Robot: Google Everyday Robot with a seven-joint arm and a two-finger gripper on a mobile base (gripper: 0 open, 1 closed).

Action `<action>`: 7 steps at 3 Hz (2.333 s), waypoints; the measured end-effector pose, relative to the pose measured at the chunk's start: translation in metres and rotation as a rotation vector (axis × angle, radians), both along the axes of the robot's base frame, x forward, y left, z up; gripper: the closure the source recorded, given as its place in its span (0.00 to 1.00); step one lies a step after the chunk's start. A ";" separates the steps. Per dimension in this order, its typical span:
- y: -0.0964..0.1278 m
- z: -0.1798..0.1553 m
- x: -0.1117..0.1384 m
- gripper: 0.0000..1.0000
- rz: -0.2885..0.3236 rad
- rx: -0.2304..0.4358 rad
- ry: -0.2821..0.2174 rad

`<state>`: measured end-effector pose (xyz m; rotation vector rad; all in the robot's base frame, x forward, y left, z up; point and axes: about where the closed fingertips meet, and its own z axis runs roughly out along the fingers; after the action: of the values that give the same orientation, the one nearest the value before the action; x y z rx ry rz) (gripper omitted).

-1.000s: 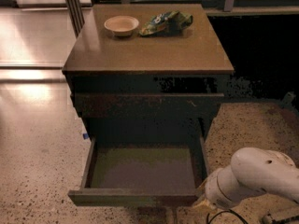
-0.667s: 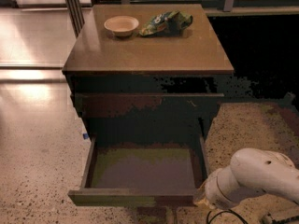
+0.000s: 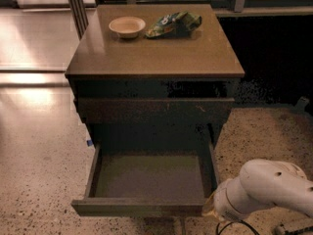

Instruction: Close middle drawer

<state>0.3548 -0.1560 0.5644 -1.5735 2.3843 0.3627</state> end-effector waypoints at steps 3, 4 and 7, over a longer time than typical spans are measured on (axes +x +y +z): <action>0.013 -0.110 0.010 1.00 -0.014 0.222 0.040; 0.020 -0.125 0.004 1.00 -0.009 0.246 0.066; 0.029 -0.133 0.054 1.00 0.084 0.281 -0.032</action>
Offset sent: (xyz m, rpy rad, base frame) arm 0.0184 0.0066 -0.1416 0.2891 0.0322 -0.0413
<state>0.4086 -0.1266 0.4313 -1.5373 2.1369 0.6527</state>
